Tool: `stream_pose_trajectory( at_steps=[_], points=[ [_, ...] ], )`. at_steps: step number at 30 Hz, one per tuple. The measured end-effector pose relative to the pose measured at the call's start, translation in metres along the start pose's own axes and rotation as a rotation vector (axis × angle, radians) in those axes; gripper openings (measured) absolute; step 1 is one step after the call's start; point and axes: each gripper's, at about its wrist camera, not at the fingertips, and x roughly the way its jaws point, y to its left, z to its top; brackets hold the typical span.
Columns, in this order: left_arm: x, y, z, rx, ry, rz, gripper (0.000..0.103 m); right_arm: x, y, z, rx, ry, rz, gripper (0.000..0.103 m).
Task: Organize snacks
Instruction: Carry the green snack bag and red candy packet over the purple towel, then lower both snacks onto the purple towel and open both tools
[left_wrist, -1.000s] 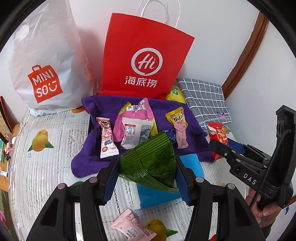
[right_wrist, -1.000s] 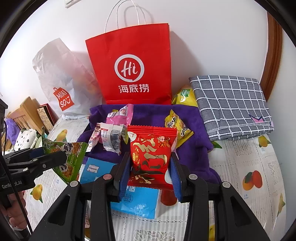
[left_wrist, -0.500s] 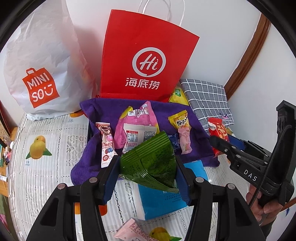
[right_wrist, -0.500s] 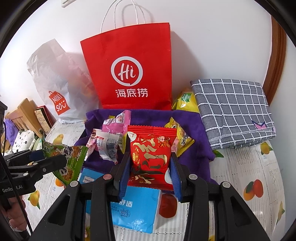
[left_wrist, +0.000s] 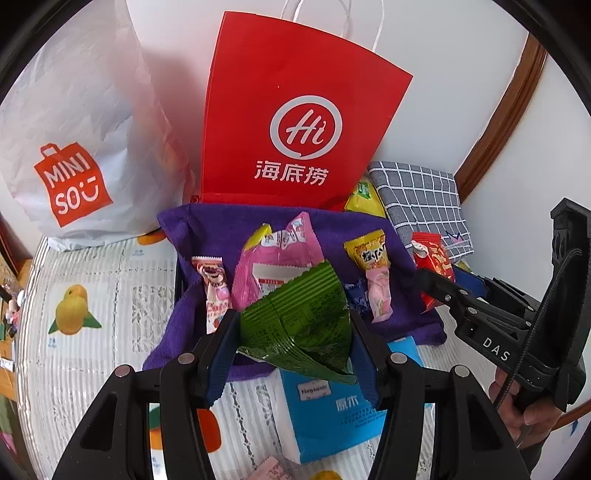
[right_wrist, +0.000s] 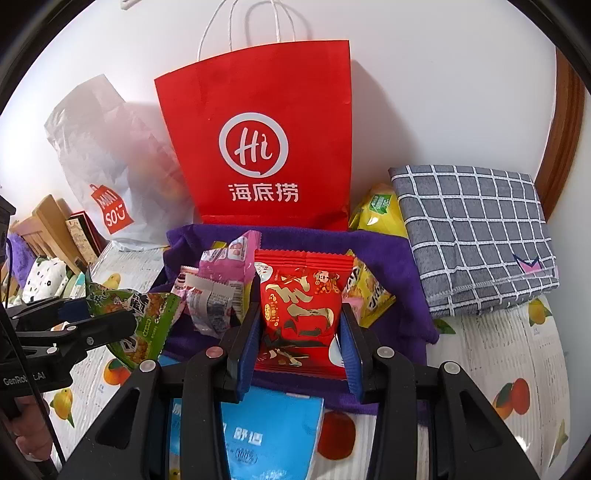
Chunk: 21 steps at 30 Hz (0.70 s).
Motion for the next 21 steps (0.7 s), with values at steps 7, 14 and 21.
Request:
stream_pose_trajectory(
  at_steps=[7, 14, 21],
  points=[
    [0.007, 0.003, 0.009, -0.002, 0.000, -0.002, 0.055, 0.012, -0.006, 0.011, 0.014, 0.001, 0.004, 0.040],
    [0.017, 0.008, 0.013, -0.016, 0.006, -0.008, 0.054, 0.021, -0.004, 0.016, 0.004, 0.000, 0.005, 0.040],
    [0.025, 0.017, 0.018, -0.029, 0.007, 0.000, 0.055, 0.030, -0.008, 0.020, 0.001, 0.007, -0.001, 0.040]
  ],
)
